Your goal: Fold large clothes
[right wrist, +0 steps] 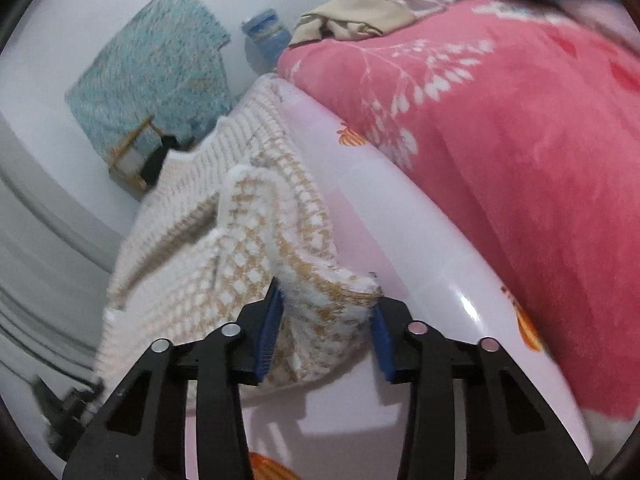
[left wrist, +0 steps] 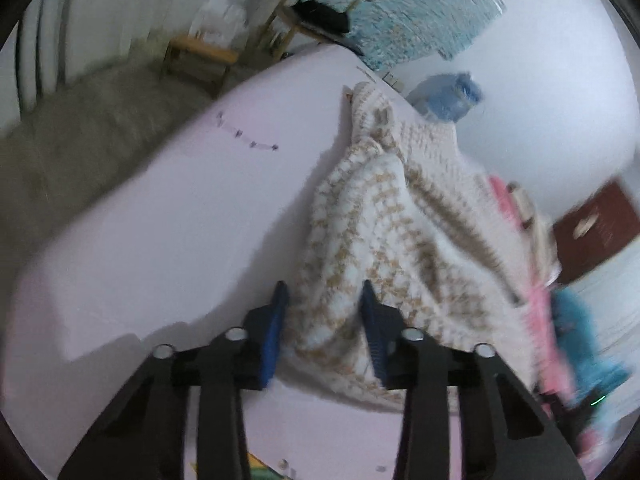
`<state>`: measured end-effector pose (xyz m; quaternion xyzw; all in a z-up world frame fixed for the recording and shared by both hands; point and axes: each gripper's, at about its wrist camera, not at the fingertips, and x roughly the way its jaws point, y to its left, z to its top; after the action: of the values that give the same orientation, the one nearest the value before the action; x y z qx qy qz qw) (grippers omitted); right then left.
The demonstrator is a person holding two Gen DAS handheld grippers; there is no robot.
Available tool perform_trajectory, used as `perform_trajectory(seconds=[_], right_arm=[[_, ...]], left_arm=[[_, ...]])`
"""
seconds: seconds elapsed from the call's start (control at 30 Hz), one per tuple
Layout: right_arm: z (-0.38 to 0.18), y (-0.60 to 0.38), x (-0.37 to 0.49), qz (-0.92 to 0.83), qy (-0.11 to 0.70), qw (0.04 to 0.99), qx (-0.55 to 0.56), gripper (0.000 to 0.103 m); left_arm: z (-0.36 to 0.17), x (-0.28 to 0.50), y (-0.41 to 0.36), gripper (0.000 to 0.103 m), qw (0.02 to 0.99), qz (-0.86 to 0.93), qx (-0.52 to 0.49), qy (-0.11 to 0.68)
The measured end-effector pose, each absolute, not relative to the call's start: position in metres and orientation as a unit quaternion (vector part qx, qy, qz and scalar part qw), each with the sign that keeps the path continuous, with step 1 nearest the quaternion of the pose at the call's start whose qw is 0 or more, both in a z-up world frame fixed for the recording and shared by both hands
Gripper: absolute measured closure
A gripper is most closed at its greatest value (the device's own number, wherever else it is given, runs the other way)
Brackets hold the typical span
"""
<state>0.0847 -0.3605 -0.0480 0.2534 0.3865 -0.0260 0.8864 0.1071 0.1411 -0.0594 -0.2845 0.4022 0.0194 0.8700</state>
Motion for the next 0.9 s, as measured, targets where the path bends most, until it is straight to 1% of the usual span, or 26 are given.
perform_trajectory(seconds=[0.03,0.1,0.13,0.2,0.27,0.43,0.57,0.63,0.67,0.7,0.73,0.77,0.8,0.87,0.9], right_arm=[[-0.046,-0.356,0.087,-0.024,0.390,0.890,0.235,0.081],[-0.037,-0.347,0.087,-0.027,0.386,0.901,0.197,0.086],[-0.028,-0.342,0.084,-0.028,0.378,0.909,0.175,0.088],[-0.012,-0.338,0.076,-0.018,0.361,0.919,0.158,0.092],[0.005,-0.338,0.067,-0.009,0.345,0.926,0.153,0.093],[0.028,-0.338,0.042,0.027,0.338,0.927,0.163,0.095],[0.027,-0.344,0.019,0.039,0.353,0.918,0.179,0.094],[0.010,-0.350,0.017,0.051,0.384,0.900,0.199,0.089],[0.002,-0.353,0.016,0.050,0.397,0.893,0.206,0.080],[-0.009,-0.357,0.017,0.045,0.419,0.881,0.214,0.075],[-0.016,-0.361,0.017,0.035,0.435,0.874,0.214,0.074],[-0.018,-0.364,0.016,0.027,0.440,0.872,0.212,0.068],[-0.016,-0.369,0.013,0.015,0.436,0.875,0.210,0.058],[-0.006,-0.378,0.007,-0.004,0.419,0.884,0.207,0.050],[0.002,-0.382,0.004,-0.015,0.407,0.890,0.204,0.050]], left_arm=[[-0.057,0.108,0.136,0.083,0.878,0.021,-0.262,0.399],[-0.044,0.104,0.121,0.088,0.904,0.023,-0.189,0.383],[-0.034,0.099,0.115,0.089,0.918,0.023,-0.156,0.364],[-0.019,0.090,0.110,0.090,0.933,0.019,-0.119,0.338],[-0.002,0.081,0.108,0.090,0.943,0.010,-0.092,0.319],[0.023,0.057,0.119,0.092,0.946,0.000,-0.078,0.313],[0.026,0.036,0.137,0.092,0.934,-0.008,-0.096,0.345],[0.010,0.030,0.150,0.091,0.916,-0.018,-0.118,0.383],[0.000,0.028,0.155,0.090,0.906,-0.023,-0.131,0.402],[-0.008,0.025,0.160,0.088,0.897,-0.022,-0.143,0.417],[-0.018,0.023,0.171,0.088,0.885,-0.015,-0.165,0.435],[-0.019,0.019,0.179,0.088,0.882,-0.015,-0.179,0.436],[-0.017,0.014,0.188,0.087,0.883,-0.015,-0.190,0.428],[-0.005,0.004,0.201,0.083,0.896,0.000,-0.191,0.401],[0.002,0.001,0.204,0.081,0.904,0.009,-0.184,0.386]])
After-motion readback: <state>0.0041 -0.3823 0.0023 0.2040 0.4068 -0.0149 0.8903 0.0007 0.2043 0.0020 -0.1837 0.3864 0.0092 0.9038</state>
